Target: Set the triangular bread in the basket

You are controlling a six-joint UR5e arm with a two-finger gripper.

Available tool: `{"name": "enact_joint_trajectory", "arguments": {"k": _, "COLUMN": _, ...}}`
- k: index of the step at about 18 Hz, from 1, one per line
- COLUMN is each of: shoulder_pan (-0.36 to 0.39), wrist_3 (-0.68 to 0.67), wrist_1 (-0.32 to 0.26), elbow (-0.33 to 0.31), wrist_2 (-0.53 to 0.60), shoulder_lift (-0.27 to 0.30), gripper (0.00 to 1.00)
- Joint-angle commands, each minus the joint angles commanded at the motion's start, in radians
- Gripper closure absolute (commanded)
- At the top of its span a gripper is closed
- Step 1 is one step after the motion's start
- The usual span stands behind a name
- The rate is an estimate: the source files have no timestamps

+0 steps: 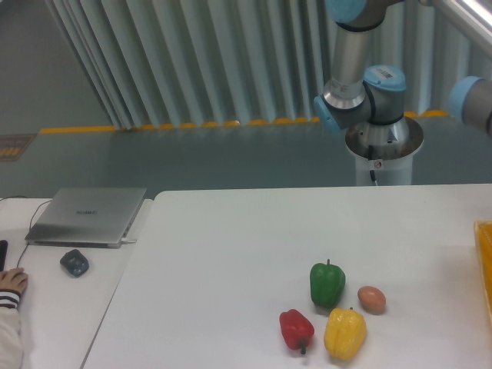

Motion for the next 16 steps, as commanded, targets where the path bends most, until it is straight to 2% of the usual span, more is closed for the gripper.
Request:
{"name": "enact_joint_trajectory", "arguments": {"k": 1, "shoulder_pan": 0.000, "wrist_3": -0.002, "wrist_1": 0.002, "elbow": 0.000, "wrist_2": 0.002, "shoulder_lift": 0.000, "gripper": 0.50}}
{"name": "enact_joint_trajectory", "arguments": {"k": 2, "shoulder_pan": 0.000, "wrist_3": 0.000, "wrist_1": 0.002, "elbow": 0.000, "wrist_2": 0.002, "shoulder_lift": -0.003, "gripper": 0.31}}
{"name": "enact_joint_trajectory", "arguments": {"k": 3, "shoulder_pan": 0.000, "wrist_3": -0.002, "wrist_1": 0.005, "elbow": 0.000, "wrist_2": 0.003, "shoulder_lift": -0.005, "gripper": 0.00}}
{"name": "enact_joint_trajectory", "arguments": {"k": 8, "shoulder_pan": 0.003, "wrist_3": 0.009, "wrist_1": 0.040, "elbow": 0.002, "wrist_2": 0.003, "shoulder_lift": 0.001, "gripper": 0.00}}
{"name": "enact_joint_trajectory", "arguments": {"k": 13, "shoulder_pan": -0.012, "wrist_3": 0.003, "wrist_1": 0.038, "elbow": 0.006, "wrist_2": 0.003, "shoulder_lift": 0.009, "gripper": 0.00}}
{"name": "enact_joint_trajectory", "arguments": {"k": 16, "shoulder_pan": -0.050, "wrist_3": -0.005, "wrist_1": 0.038, "elbow": 0.003, "wrist_2": 0.006, "shoulder_lift": 0.014, "gripper": 0.00}}
